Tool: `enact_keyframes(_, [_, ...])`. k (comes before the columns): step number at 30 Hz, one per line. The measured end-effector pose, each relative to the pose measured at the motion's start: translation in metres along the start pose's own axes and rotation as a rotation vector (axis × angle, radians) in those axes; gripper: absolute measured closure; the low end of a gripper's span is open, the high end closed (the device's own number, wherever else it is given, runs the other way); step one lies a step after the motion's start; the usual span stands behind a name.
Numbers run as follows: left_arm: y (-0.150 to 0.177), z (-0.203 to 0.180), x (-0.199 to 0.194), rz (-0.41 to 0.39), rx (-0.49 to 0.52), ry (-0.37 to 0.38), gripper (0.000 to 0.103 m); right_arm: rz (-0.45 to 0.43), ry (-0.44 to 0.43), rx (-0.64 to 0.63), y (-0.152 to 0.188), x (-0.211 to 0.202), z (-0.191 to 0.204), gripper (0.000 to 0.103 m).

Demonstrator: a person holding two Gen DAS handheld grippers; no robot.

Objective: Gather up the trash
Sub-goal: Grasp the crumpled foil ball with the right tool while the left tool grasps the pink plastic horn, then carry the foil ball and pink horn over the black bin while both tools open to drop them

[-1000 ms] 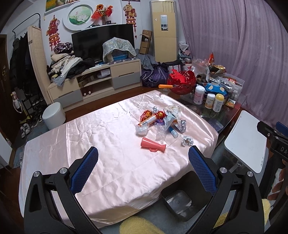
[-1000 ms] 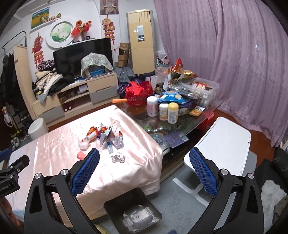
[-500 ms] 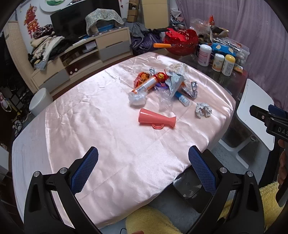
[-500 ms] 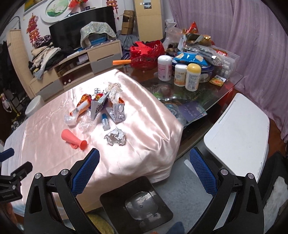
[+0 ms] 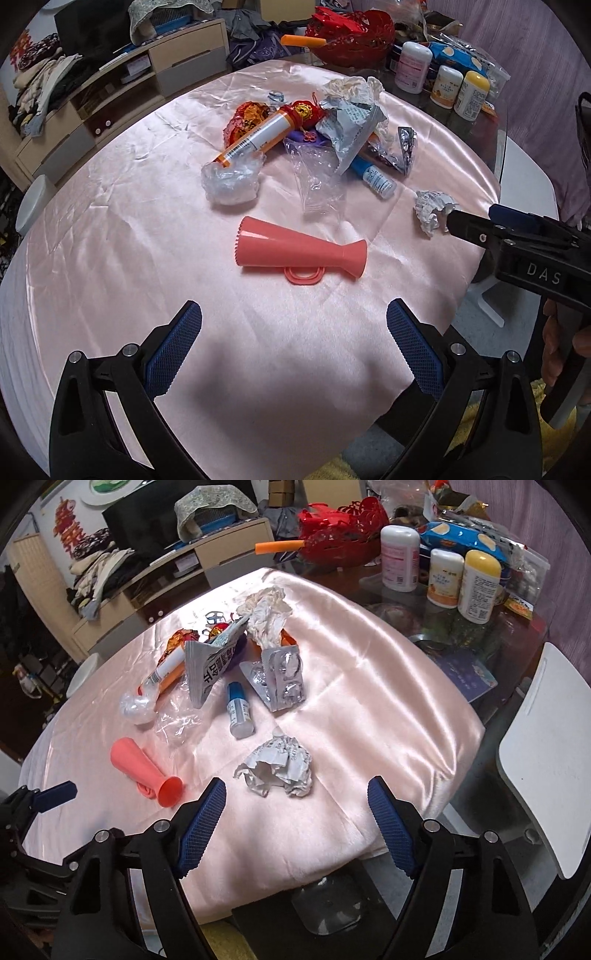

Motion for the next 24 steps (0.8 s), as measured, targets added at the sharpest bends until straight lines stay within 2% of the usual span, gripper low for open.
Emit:
enact_keyframes(3, [-0.006, -0.003, 0.014, 0.008, 0.027, -0.017, 0.008, 0.02, 0.009, -0.005, -0.003, 0.017, 0.0, 0.024])
enact_keyframes(7, [-0.013, -0.004, 0.026, 0.01, 0.051, -0.009, 0.008, 0.045, 0.039, -0.033, -0.003, 0.032, -0.002, 0.038])
enact_keyframes(9, [-0.016, -0.005, 0.032, 0.013, 0.064, -0.007, 0.008, 0.039, 0.07, -0.068, -0.005, 0.033, -0.002, 0.047])
enact_keyframes(11, [-0.018, -0.006, 0.038, 0.013, 0.074, -0.011, 0.008, 0.031, 0.091, -0.09, -0.007, 0.033, -0.003, 0.067])
enact_keyframes(13, [-0.021, -0.007, 0.044, 0.013, 0.085, -0.021, 0.008, 0.026, 0.106, -0.1, -0.009, 0.032, -0.006, 0.081])
enact_keyframes(16, [-0.024, -0.008, 0.051, 0.012, 0.096, -0.015, 0.008, 0.024, 0.09, -0.092, -0.009, 0.03, -0.008, 0.087])
enact_keyframes(19, [-0.027, -0.011, 0.049, 0.0, 0.093, 0.009, 0.018, 0.024, 0.074, -0.084, -0.008, 0.025, -0.011, 0.091])
enact_keyframes(24, [-0.027, -0.012, 0.034, -0.028, 0.082, 0.023, 0.018, 0.024, 0.05, -0.074, -0.002, 0.012, -0.01, 0.093])
Point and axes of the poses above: each gripper's, at about its wrist camera, not at the fingertips, and x roughly the way its jaws point, z to its left, y to its underside, the point moved 10 cm from there along x, roughly the way its jaws point, and after that the axes turned 9 degrees about -y, right-handed, at the moved point
